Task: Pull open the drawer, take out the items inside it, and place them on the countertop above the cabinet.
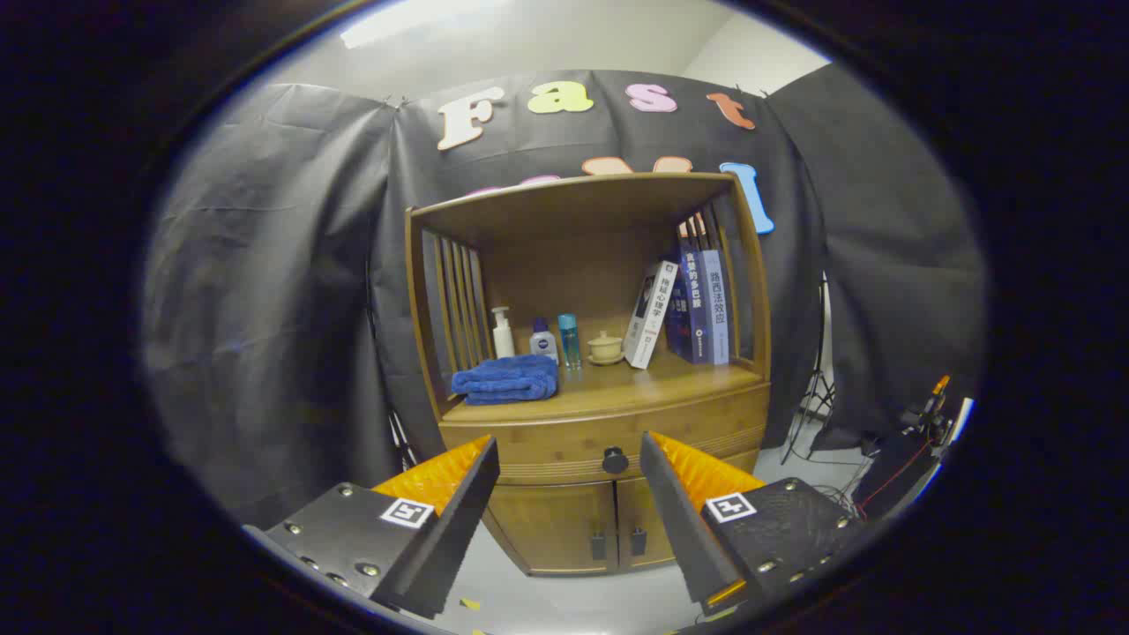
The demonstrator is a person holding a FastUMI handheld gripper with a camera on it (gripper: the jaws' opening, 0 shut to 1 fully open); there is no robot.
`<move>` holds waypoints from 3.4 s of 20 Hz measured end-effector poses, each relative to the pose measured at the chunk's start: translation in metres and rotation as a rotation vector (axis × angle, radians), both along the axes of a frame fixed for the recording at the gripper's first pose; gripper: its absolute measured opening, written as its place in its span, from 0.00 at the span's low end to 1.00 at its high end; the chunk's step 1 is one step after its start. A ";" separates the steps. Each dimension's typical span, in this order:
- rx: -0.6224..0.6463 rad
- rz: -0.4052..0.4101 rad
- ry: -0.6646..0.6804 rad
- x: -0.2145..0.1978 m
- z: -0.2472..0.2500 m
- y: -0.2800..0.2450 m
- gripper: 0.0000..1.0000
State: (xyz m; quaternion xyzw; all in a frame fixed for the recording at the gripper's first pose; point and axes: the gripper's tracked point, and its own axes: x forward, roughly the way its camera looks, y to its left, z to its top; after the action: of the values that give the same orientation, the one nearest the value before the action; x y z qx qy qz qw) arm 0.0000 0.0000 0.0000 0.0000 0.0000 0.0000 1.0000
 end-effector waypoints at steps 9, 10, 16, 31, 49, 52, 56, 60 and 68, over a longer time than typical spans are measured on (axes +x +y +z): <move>-0.041 0.011 -0.013 -0.001 -0.004 0.006 0.96; -0.042 0.016 -0.008 -0.001 -0.008 0.008 0.96; -0.067 0.036 0.003 -0.001 -0.015 0.016 0.96; -0.064 -0.042 -0.066 0.070 -0.039 -0.054 0.96; -0.097 -0.004 0.091 0.237 -0.171 -0.066 0.97; -0.123 -0.009 0.095 0.247 -0.179 -0.056 0.97; -0.131 -0.056 0.038 0.250 -0.178 -0.055 0.98; -0.044 -0.053 0.059 0.254 -0.185 -0.051 0.84; -0.072 -0.055 0.076 0.260 -0.208 -0.054 0.46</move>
State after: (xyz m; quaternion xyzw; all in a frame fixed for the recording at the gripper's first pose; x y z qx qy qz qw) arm 0.2603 -0.0535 -0.2082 -0.0359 0.0380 -0.0276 0.9982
